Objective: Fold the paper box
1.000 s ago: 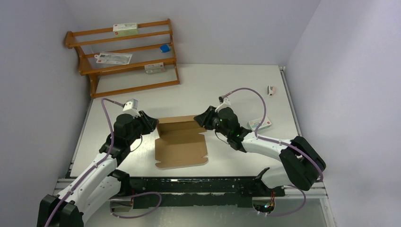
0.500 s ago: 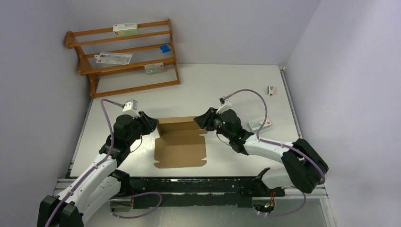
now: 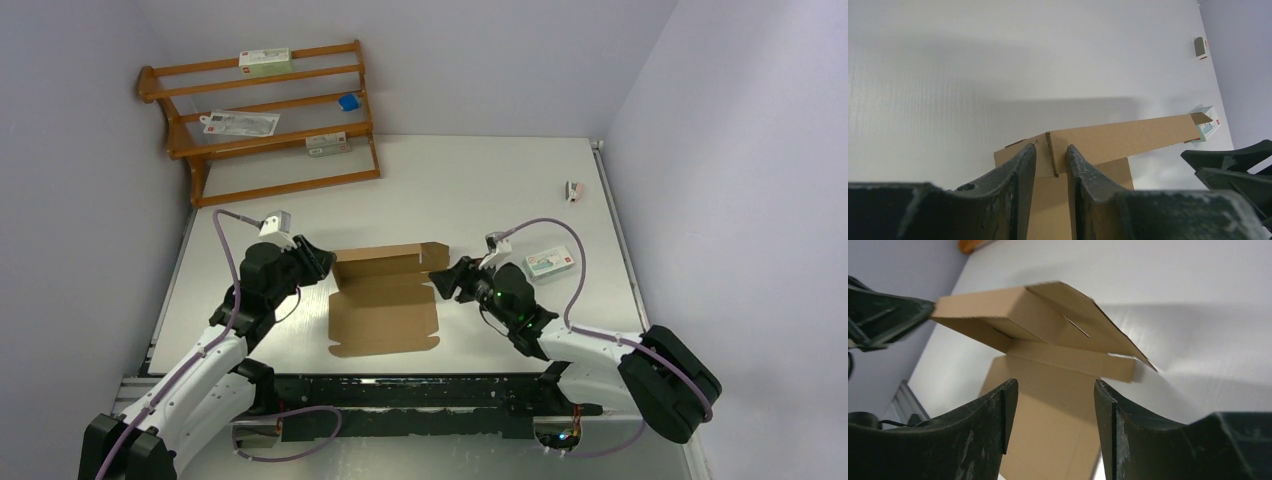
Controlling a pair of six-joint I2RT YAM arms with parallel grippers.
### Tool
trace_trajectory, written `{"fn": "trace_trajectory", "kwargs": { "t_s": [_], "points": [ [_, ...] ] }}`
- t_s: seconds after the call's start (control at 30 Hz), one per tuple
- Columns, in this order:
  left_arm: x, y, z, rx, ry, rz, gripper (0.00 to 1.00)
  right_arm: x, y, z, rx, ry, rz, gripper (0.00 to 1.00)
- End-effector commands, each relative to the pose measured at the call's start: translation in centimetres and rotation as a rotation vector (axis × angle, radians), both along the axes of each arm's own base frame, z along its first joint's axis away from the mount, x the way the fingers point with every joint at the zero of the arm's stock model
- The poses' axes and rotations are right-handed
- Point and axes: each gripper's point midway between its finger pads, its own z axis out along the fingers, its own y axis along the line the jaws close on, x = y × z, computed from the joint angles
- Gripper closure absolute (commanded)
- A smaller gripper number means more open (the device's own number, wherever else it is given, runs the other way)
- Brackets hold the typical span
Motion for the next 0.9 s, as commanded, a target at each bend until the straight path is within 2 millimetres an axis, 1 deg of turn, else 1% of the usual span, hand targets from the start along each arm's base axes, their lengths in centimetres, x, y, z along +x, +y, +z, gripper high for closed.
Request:
{"fn": "trace_trajectory", "kwargs": {
  "t_s": [0.0,0.1,0.2,0.37,0.4,0.53,0.6,0.7,0.87],
  "points": [
    [-0.1,0.6,-0.3,0.03,0.008,0.012,0.65,1.0,-1.6,-0.5,0.009,-0.048,-0.096,0.39],
    [-0.2,0.4,-0.3,0.027,0.009,0.001,0.65,1.2,-1.7,-2.1,0.02,-0.025,-0.125,0.4],
    [-0.2,0.3,-0.2,0.024,0.01,-0.005,0.64,1.2,-1.2,-3.3,0.032,-0.009,-0.139,0.41],
    [-0.1,0.3,-0.1,0.029,0.008,-0.003,0.64,1.9,-0.9,-4.9,0.003,-0.013,-0.221,0.41],
    [-0.1,0.3,0.0,0.029,0.007,-0.004,0.64,2.1,-0.7,-4.8,0.011,-0.026,-0.228,0.41],
    [-0.2,0.2,-0.2,0.023,0.01,-0.011,0.64,2.7,-0.8,-6.4,-0.008,-0.006,-0.288,0.41],
    [-0.2,0.2,-0.3,0.024,0.011,-0.01,0.64,2.9,-0.6,-7.0,-0.021,-0.017,-0.297,0.43],
    [-0.3,0.2,-0.2,0.023,0.007,-0.011,0.64,3.2,-0.1,-7.6,-0.027,-0.035,-0.291,0.45],
    [-0.3,0.2,-0.3,0.026,0.009,-0.011,0.64,3.4,1.3,-8.1,-0.041,-0.046,-0.253,0.46]
  ]
}}
